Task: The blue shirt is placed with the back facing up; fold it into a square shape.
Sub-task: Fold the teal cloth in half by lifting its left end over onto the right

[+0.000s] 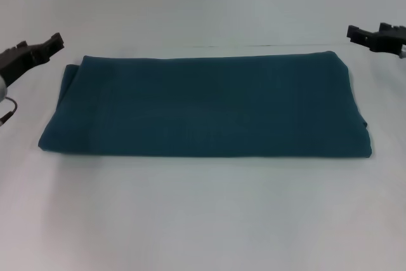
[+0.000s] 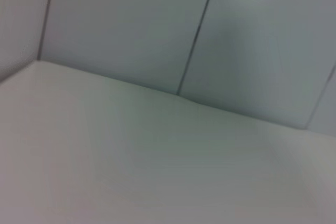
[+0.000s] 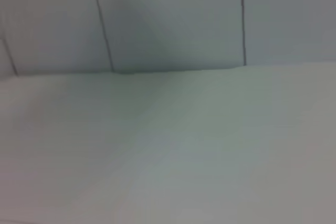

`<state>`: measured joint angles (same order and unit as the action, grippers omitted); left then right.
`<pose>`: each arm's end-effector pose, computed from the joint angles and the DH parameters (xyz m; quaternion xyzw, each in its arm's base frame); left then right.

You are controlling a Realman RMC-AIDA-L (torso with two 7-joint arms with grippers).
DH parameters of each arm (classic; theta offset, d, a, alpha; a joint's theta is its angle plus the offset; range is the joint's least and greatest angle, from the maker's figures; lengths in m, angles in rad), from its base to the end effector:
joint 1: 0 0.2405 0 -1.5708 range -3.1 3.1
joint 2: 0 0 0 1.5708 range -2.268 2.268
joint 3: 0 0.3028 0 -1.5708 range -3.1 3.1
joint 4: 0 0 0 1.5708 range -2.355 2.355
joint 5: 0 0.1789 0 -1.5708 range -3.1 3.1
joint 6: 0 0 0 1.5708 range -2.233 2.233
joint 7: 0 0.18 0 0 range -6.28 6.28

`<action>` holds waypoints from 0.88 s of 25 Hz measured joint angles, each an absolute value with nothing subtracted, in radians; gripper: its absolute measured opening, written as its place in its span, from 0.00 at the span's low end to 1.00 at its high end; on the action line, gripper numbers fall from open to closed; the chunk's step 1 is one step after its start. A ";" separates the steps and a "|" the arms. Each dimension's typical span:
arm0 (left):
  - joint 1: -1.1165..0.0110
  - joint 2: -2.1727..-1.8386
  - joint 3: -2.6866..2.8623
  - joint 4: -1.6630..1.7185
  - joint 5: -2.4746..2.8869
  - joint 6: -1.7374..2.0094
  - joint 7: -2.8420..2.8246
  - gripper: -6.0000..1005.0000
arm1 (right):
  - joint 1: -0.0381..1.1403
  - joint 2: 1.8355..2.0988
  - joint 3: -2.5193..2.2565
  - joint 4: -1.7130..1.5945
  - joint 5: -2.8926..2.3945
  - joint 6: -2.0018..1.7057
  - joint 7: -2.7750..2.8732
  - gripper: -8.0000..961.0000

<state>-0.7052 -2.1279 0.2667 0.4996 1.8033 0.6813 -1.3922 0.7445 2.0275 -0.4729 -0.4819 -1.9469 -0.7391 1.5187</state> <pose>-0.3322 0.4674 0.0074 -0.6815 -0.4500 -0.2702 0.5099 0.3092 0.4865 0.0138 -0.7745 0.3856 0.2052 0.4576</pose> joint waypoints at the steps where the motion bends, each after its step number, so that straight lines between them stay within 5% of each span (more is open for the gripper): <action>1: -0.683 -2.126 0.267 0.506 1.803 0.726 -1.415 0.64 | 0.725 2.021 -0.476 -0.495 -1.947 -0.781 1.558 0.81; 2: -0.666 -2.124 0.267 0.517 1.804 0.766 -1.431 0.75 | 0.706 2.015 -0.479 -0.509 -1.947 -0.826 1.596 0.82; 8: -0.565 -2.130 0.347 0.591 1.811 0.893 -1.519 0.88 | 0.603 1.967 -0.532 -0.558 -1.949 -1.045 1.819 0.92; 14: -0.470 -2.149 0.437 0.673 1.812 0.949 -1.571 0.88 | 0.541 1.916 -0.570 -0.595 -1.955 -1.223 1.980 0.93; 22: -0.387 -2.155 0.459 0.750 1.846 1.042 -1.644 0.88 | 0.526 1.888 -0.573 -0.615 -2.044 -1.311 2.074 0.93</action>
